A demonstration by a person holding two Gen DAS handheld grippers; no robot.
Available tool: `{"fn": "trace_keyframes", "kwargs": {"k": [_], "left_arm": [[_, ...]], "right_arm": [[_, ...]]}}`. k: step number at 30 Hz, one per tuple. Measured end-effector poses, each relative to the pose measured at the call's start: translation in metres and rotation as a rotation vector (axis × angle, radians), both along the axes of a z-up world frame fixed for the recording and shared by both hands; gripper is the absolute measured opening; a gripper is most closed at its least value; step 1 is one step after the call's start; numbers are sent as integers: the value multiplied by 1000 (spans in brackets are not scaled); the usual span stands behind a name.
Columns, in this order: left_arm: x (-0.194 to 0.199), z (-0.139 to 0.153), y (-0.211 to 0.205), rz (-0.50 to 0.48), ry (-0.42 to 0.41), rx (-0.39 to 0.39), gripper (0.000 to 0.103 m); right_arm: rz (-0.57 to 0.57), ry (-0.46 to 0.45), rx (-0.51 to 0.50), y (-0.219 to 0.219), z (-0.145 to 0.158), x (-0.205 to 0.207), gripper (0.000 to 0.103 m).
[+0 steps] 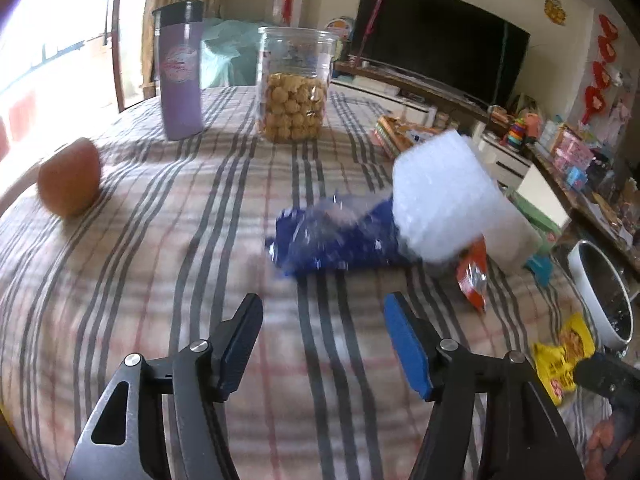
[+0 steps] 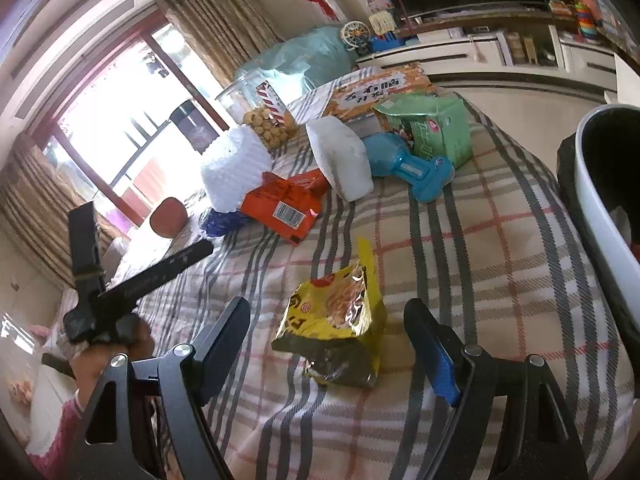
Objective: Collect trash
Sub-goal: 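Grasp white foam net with left tool while right tool grasps yellow snack bag, then carry foam net and yellow bag over the bin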
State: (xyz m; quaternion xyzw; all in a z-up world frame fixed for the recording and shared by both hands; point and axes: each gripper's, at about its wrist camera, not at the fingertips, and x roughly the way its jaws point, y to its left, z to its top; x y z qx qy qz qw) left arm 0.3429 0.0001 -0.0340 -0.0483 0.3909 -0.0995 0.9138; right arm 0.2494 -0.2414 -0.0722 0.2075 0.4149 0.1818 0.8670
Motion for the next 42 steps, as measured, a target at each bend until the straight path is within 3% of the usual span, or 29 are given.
{"fn": "trace_keyframes", "kwargs": {"k": [5, 8, 9, 11, 13, 16, 17, 18, 21, 23, 25, 28, 33, 34, 35, 36, 38, 40, 42], "left_arm": [[27, -14, 8, -64, -10, -51, 65], [35, -19, 11, -88, -10, -80, 61], [37, -20, 11, -94, -14, -84, 57], [39, -22, 9, -120, -8, -89, 23], [42, -25, 6, -131, 7, -75, 9], [40, -24, 5, -138, 21, -85, 9], [37, -23, 5, -136, 21, -93, 10], [35, -21, 6, -130, 18, -94, 11], [22, -7, 7, -100, -11, -97, 31], [14, 3, 5, -92, -47, -96, 55], [7, 16, -3, -71, -103, -65, 64], [4, 24, -27, -90, -156, 2, 64], [10, 12, -61, -125, -158, 102, 64], [15, 7, -65, -115, -150, 116, 60], [15, 5, -67, -107, -142, 121, 38], [19, 3, -70, -104, -122, 118, 26], [23, 0, -69, -83, -85, 82, 9], [21, 2, -68, -70, -83, 58, 1], [13, 6, -66, -65, -91, 34, 0]], "right_arm": [[4, 9, 0, 1, -4, 7, 80], [7, 21, -1, 1, -7, 10, 76], [7, 22, -5, 2, -8, 11, 73], [8, 21, -17, 2, -9, 12, 59], [8, 20, -18, 1, -10, 12, 53], [12, 8, -25, -1, -8, 9, 50], [16, 3, -27, -1, -7, 8, 38], [23, 4, -26, -1, -6, 8, 35], [43, -7, -25, -2, -4, 4, 28], [50, -13, -28, -1, -3, 1, 27], [55, -19, -21, -3, -1, -2, 27], [44, -22, -6, -8, 0, -6, 27], [7, -24, 13, -22, 4, -13, 27], [0, -25, 13, -25, 5, -14, 27], [-7, -26, 14, -28, 5, -16, 27], [-12, -27, 14, -30, 5, -18, 27], [-22, -32, 15, -35, 7, -21, 27], [-33, -37, 19, -40, 8, -25, 27], [-43, -43, 22, -44, 9, -28, 27]]}}
